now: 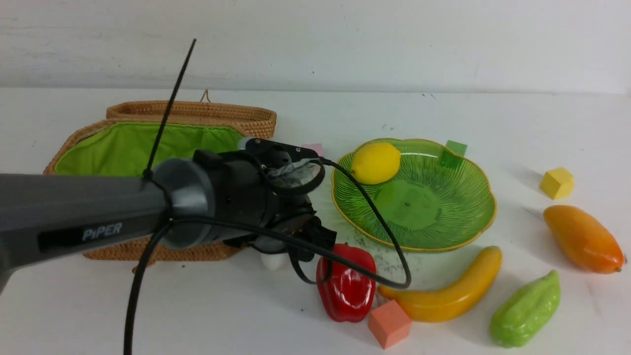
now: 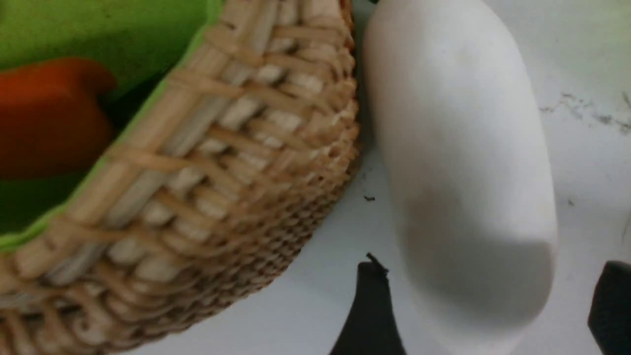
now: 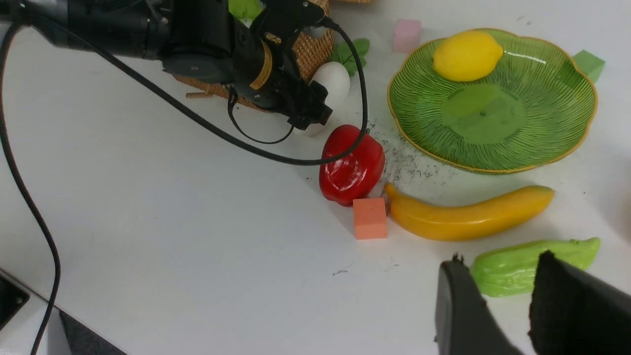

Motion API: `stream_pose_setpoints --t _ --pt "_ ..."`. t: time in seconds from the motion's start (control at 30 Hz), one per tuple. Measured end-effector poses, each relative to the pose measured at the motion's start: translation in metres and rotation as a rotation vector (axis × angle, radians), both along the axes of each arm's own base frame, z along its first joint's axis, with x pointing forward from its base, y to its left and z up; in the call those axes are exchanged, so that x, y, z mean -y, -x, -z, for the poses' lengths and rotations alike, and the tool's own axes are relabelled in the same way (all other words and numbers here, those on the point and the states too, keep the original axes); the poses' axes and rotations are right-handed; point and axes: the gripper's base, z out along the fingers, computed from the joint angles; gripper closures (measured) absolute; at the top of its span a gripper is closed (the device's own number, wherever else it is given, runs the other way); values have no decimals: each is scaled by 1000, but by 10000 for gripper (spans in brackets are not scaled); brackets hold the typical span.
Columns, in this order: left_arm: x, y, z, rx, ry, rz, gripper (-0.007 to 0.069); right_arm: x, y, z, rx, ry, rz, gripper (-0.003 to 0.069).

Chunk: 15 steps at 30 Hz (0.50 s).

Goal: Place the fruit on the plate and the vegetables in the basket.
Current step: Take a daikon with your left arm and place it on the basket on the left.

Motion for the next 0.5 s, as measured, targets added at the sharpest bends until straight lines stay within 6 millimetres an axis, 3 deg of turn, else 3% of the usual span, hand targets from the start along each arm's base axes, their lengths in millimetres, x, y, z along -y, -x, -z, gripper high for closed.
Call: stream_pose_setpoints --t 0.5 --pt "6 -9 26 1 -41 41 85 0 0 0 4 10 -6 427"
